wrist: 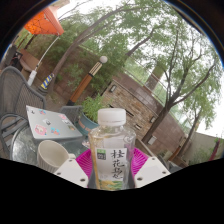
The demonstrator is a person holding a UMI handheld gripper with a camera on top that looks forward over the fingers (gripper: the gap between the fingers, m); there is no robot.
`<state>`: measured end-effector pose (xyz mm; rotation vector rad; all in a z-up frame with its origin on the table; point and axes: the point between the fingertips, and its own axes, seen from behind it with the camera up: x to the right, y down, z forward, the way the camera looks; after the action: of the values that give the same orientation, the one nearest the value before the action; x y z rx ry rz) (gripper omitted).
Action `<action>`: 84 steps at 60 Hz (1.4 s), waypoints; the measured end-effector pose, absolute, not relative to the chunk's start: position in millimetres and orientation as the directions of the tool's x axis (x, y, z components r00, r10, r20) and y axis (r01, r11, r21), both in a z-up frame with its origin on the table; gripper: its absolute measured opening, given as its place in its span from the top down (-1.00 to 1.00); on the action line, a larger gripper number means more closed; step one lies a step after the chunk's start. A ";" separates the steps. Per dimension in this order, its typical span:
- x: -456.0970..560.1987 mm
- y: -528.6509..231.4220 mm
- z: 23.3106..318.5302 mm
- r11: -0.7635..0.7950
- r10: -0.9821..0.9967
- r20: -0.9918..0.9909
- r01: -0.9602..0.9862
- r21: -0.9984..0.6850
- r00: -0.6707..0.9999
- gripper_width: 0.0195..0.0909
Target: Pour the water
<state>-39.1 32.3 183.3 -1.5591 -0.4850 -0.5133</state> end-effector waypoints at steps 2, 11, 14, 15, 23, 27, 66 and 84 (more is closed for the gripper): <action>-33.1 39.7 168.4 -0.087 0.006 0.508 0.506 -0.858 0.862 0.25; -0.3 33.4 114.0 -0.156 -0.021 0.171 0.166 -0.974 0.985 0.24; 3.8 31.4 99.1 -0.152 -0.011 0.123 0.120 -0.981 0.992 0.24; 5.2 31.8 98.2 -0.147 -0.007 0.117 0.114 -0.983 0.993 0.24; 19.1 29.8 92.2 -0.095 -0.014 0.058 0.056 -0.994 0.998 0.19; 21.9 32.9 90.4 -0.100 -0.008 0.031 0.030 -0.995 0.999 0.19; 11.3 -57.7 83.0 -0.436 -0.086 0.055 0.012 -0.900 0.995 -0.84; -50.7 -191.2 157.2 -0.516 -0.198 0.010 -0.096 -0.851 0.980 -0.73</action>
<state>-50.7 -191.2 157.2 -2.1161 0.2053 -0.1280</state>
